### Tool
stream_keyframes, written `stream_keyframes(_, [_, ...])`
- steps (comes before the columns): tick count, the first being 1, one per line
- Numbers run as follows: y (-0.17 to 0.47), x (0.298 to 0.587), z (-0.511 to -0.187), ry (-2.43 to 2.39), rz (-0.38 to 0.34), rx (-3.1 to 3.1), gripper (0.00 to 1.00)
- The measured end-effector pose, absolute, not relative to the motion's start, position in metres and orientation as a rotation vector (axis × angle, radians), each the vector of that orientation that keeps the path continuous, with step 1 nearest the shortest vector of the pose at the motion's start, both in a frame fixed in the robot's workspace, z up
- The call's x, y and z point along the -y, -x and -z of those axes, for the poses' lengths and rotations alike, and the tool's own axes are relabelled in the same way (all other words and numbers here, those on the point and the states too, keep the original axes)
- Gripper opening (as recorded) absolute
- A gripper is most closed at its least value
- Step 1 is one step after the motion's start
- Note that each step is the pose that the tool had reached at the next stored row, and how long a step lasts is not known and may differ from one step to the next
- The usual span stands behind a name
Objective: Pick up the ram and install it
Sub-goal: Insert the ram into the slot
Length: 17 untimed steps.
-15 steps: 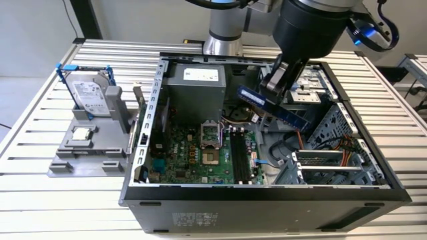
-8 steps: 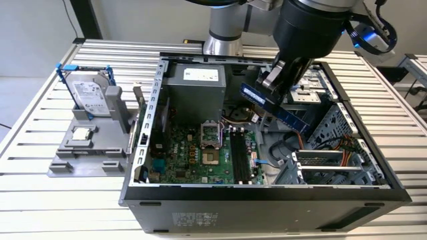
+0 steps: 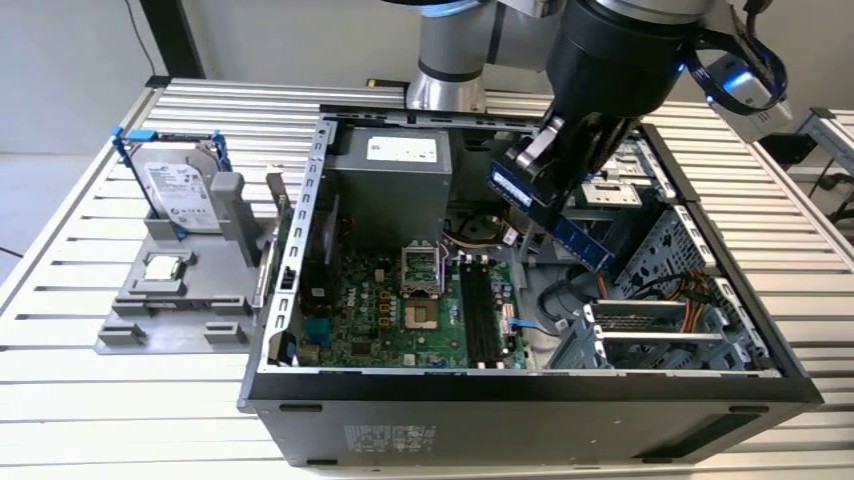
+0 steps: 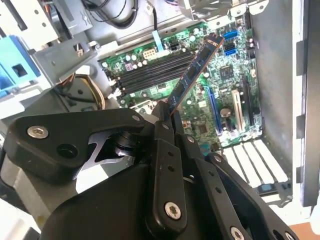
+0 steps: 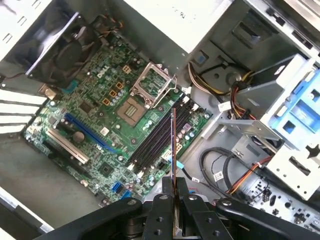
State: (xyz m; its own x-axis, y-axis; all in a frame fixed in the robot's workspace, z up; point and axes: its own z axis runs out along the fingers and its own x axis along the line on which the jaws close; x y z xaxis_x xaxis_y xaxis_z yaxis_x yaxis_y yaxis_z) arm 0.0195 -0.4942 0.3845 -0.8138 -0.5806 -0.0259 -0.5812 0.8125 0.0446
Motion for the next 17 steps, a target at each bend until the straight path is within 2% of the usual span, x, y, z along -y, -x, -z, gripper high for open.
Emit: stream_keyframes(17, [-0.0195,0.4942,-0.3845,0.546,-0.076,-3.075,0.00])
